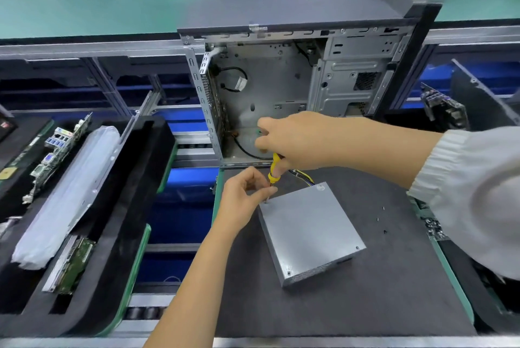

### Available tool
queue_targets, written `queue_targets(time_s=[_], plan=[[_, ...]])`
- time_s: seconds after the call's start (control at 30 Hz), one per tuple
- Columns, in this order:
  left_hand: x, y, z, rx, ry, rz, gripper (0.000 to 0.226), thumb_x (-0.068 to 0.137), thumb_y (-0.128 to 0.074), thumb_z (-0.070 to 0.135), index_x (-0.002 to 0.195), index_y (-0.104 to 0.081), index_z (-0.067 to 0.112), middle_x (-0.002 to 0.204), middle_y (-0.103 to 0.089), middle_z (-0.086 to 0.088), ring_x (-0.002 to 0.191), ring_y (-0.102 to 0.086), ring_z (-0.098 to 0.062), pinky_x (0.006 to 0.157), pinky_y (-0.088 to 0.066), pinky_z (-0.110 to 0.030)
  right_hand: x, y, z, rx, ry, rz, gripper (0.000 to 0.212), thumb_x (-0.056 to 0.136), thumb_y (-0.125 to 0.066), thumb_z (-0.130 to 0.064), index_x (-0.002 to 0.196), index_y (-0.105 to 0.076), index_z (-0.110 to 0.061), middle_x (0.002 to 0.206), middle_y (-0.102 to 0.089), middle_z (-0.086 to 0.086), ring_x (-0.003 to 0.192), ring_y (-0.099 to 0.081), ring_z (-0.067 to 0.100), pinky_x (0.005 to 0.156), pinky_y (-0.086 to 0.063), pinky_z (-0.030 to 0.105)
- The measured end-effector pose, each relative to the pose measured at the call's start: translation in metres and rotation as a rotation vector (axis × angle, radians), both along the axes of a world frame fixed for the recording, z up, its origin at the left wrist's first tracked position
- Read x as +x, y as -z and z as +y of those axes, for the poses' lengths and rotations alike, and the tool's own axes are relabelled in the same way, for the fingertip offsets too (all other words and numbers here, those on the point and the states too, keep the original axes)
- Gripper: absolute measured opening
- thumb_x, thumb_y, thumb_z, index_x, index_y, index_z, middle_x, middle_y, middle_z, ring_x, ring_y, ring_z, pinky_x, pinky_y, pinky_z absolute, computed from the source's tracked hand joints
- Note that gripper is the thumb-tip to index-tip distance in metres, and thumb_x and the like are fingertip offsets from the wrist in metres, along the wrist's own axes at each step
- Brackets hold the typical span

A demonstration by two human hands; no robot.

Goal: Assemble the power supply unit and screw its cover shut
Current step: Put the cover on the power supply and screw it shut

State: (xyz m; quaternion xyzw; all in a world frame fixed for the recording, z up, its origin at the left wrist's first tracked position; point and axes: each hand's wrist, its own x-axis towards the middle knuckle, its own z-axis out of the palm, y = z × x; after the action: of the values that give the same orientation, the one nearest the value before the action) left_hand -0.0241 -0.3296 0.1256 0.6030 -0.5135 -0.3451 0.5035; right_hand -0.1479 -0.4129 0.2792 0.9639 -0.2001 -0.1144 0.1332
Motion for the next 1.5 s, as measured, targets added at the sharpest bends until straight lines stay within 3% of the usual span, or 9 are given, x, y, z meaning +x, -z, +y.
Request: queue_targets(time_s=[0.13, 0.3, 0.5, 0.73, 0.9, 0.97, 1.23, 1.37, 1.5], plan=[[0.002, -0.003, 0.003, -0.010, 0.046, 0.066, 0.037, 0.083, -0.075, 0.007, 0.088, -0.064, 0.042, 0.077, -0.074, 0.004, 0.079, -0.070, -0.019, 0.079, -0.052, -0.023, -0.001, 0.001, 0.004, 0.018, -0.074, 0.046, 0.006, 0.094, -0.052, -0.019, 0.099, -0.050, -0.016, 0.077, -0.035, 0.000, 0.055, -0.036, 0.017, 0.043, -0.018, 0.028], [-0.006, -0.003, 0.007, 0.006, 0.042, 0.041, 0.015, 0.083, -0.076, 0.011, 0.087, -0.063, 0.018, 0.080, -0.075, 0.000, 0.080, -0.071, -0.014, 0.074, -0.051, -0.015, 0.006, 0.004, 0.005, -0.114, 0.102, -0.009, 0.056, 0.098, -0.029, -0.052, 0.061, -0.032, -0.011, 0.061, -0.036, 0.002, 0.049, -0.032, 0.019, 0.044, -0.019, 0.026], [-0.002, -0.009, 0.008, 0.002, -0.004, -0.043, 0.020, 0.088, -0.069, 0.007, 0.082, -0.069, 0.026, 0.093, -0.073, 0.000, 0.093, -0.067, -0.020, 0.087, -0.053, -0.031, 0.008, 0.002, 0.003, 0.139, -0.103, 0.012, 0.021, 0.087, -0.057, -0.011, 0.103, -0.044, -0.015, 0.094, -0.039, 0.004, 0.055, -0.039, 0.017, 0.044, -0.021, 0.029], [-0.005, -0.006, 0.010, 0.016, -0.063, -0.021, 0.027, 0.079, -0.079, 0.011, 0.090, -0.070, 0.035, 0.082, -0.068, 0.012, 0.085, -0.065, -0.008, 0.091, -0.052, -0.031, 0.015, 0.008, 0.001, -0.179, -0.041, -0.061, 0.046, 0.096, -0.050, -0.034, 0.061, -0.027, -0.014, 0.065, -0.044, 0.002, 0.049, -0.032, 0.019, 0.043, -0.018, 0.024], [-0.005, -0.009, 0.007, 0.031, -0.091, -0.014, 0.024, 0.081, -0.078, 0.011, 0.075, -0.066, 0.031, 0.078, -0.070, 0.013, 0.089, -0.067, -0.013, 0.092, -0.050, -0.036, 0.010, -0.003, 0.000, 0.103, -0.136, -0.023, 0.023, 0.087, -0.061, -0.018, 0.106, -0.047, -0.014, 0.103, -0.043, 0.005, 0.059, -0.043, 0.020, 0.046, -0.025, 0.030], [-0.002, -0.010, 0.008, 0.051, -0.038, -0.037, 0.021, 0.086, -0.072, 0.011, 0.078, -0.067, 0.030, 0.085, -0.074, 0.009, 0.094, -0.068, -0.013, 0.096, -0.049, -0.039, 0.010, -0.008, -0.002, 0.124, -0.185, -0.003, 0.020, 0.085, -0.055, -0.005, 0.094, -0.042, -0.017, 0.092, -0.038, 0.003, 0.054, -0.034, 0.013, 0.045, -0.020, 0.029], [-0.007, -0.007, 0.007, 0.081, -0.040, -0.033, 0.004, 0.084, -0.074, 0.014, 0.083, -0.073, 0.017, 0.086, -0.070, 0.008, 0.092, -0.065, -0.016, 0.091, -0.052, -0.038, 0.016, 0.004, 0.001, -0.174, -0.048, -0.085, 0.059, 0.094, -0.035, -0.058, 0.056, -0.028, -0.012, 0.055, -0.034, 0.001, 0.043, -0.024, 0.016, 0.044, -0.019, 0.023], [0.000, -0.005, 0.005, 0.063, -0.049, -0.050, 0.005, 0.083, -0.075, 0.010, 0.086, -0.075, 0.014, 0.089, -0.073, 0.009, 0.093, -0.067, -0.014, 0.093, -0.052, -0.040, 0.013, 0.001, -0.001, 0.076, -0.118, 0.041, 0.014, 0.090, -0.058, -0.022, 0.095, -0.047, -0.016, 0.095, -0.046, 0.004, 0.053, -0.031, 0.013, 0.043, -0.020, 0.028], [0.003, -0.006, 0.005, 0.101, -0.029, -0.021, 0.021, 0.081, -0.077, 0.011, 0.092, -0.069, 0.027, 0.082, -0.074, 0.001, 0.090, -0.070, -0.014, 0.101, -0.048, -0.049, 0.010, -0.007, 0.003, -0.009, -0.145, 0.048, 0.019, 0.087, -0.060, -0.017, 0.085, -0.041, -0.019, 0.065, -0.033, -0.003, 0.049, -0.029, 0.016, 0.043, -0.022, 0.025]])
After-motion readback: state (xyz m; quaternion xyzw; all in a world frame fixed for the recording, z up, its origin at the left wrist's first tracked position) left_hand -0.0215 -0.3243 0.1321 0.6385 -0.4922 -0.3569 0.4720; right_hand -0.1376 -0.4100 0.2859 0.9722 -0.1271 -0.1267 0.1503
